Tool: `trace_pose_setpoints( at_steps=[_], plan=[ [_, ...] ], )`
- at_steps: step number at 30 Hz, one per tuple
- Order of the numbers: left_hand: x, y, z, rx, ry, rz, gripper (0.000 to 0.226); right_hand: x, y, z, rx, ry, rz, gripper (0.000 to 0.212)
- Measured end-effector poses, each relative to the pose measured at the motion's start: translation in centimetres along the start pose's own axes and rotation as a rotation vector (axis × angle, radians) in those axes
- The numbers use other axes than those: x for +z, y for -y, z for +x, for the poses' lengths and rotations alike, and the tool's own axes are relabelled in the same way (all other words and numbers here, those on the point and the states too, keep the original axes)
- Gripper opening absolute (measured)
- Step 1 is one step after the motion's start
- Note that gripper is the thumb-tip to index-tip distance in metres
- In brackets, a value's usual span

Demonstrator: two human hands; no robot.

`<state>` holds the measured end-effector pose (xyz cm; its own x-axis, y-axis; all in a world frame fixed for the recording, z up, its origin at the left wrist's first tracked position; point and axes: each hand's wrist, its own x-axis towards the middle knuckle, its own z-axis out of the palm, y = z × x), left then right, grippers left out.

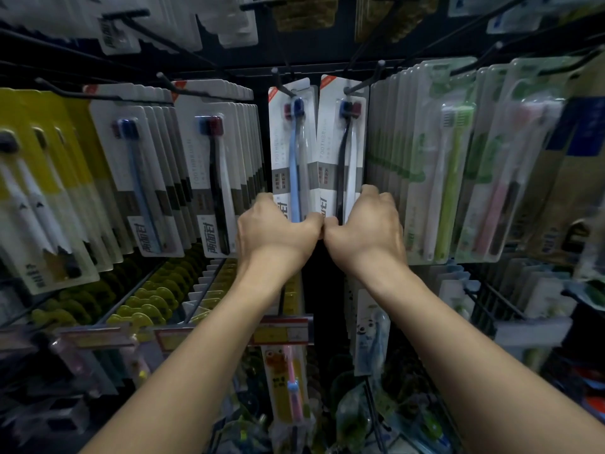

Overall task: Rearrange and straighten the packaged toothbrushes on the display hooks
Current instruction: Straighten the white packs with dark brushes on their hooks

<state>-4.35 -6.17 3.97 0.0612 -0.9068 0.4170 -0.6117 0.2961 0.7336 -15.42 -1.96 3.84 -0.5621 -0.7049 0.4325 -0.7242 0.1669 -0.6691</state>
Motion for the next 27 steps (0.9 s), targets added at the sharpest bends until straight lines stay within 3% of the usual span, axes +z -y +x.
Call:
trace_pose_setpoints(
  at_steps=[12,27],
  plan=[
    [-0.6,1.2,-1.1,0.036,-0.04,-0.024,0.079,-0.2,0.0,-1.2,0.02,0.004,0.046,0.077],
    [-0.9,2.9,-3.4,0.12,-0.057,-0.085,0.085,0.0,-1.3,-3.5,0.01,-0.035,0.047,0.067]
  ],
)
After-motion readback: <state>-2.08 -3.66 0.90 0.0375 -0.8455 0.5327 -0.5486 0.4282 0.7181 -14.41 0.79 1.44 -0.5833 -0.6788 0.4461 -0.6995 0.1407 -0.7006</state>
